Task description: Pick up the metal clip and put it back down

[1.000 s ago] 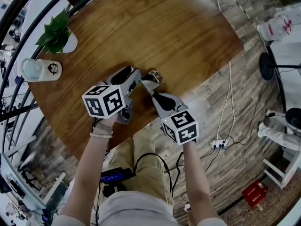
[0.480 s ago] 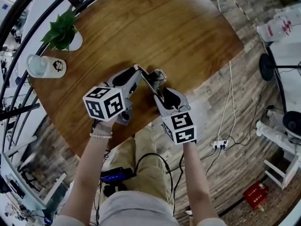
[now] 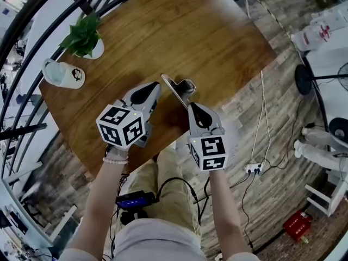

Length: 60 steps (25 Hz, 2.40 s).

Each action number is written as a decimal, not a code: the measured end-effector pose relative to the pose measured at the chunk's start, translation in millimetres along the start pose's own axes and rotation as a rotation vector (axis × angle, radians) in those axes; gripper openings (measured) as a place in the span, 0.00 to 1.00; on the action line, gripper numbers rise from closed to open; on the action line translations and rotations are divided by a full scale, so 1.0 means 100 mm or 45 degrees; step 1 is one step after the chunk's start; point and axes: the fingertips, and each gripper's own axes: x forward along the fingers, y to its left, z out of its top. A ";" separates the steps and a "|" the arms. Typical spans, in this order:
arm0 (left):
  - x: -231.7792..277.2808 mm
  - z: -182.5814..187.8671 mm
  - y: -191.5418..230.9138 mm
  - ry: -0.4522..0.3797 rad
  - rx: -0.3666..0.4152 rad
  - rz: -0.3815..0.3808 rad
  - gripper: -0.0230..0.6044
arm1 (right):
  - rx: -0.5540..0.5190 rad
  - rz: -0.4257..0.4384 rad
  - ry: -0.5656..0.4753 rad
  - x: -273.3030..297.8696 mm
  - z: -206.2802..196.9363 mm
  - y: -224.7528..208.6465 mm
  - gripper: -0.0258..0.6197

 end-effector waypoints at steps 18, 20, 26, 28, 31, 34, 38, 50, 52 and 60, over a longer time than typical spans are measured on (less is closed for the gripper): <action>-1.09 0.70 -0.74 -0.124 0.465 -0.128 0.04 | -0.106 -0.090 -0.237 -0.84 0.83 0.72 0.06; -1.21 0.75 -0.82 -0.133 0.514 -0.139 0.04 | -0.114 -0.100 -0.262 -0.95 0.91 0.80 0.06; -1.52 0.84 -1.03 -0.171 0.597 -0.168 0.04 | -0.123 -0.130 -0.336 -1.23 1.09 0.98 0.06; -1.61 0.86 -1.09 -0.187 0.611 -0.175 0.04 | -0.136 -0.138 -0.356 -1.32 1.13 1.04 0.06; -1.76 0.91 -1.20 -0.207 0.637 -0.182 0.04 | -0.139 -0.151 -0.381 -1.46 1.18 1.08 0.06; -1.90 0.92 -1.27 -0.208 0.678 -0.180 0.04 | -0.144 -0.163 -0.408 -1.57 1.24 1.13 0.06; -2.03 0.85 -1.32 -0.221 0.670 -0.205 0.04 | -0.152 -0.179 -0.439 -1.69 1.28 1.21 0.06; -2.22 0.62 -1.26 -0.181 0.641 -0.190 0.04 | -0.135 -0.172 -0.434 -1.83 1.16 1.34 0.06; -2.22 0.59 -1.25 -0.182 0.644 -0.194 0.04 | -0.137 -0.170 -0.432 -1.82 1.16 1.36 0.06; -2.22 0.59 -1.26 -0.174 0.659 -0.192 0.04 | -0.149 -0.157 -0.417 -1.79 1.14 1.42 0.06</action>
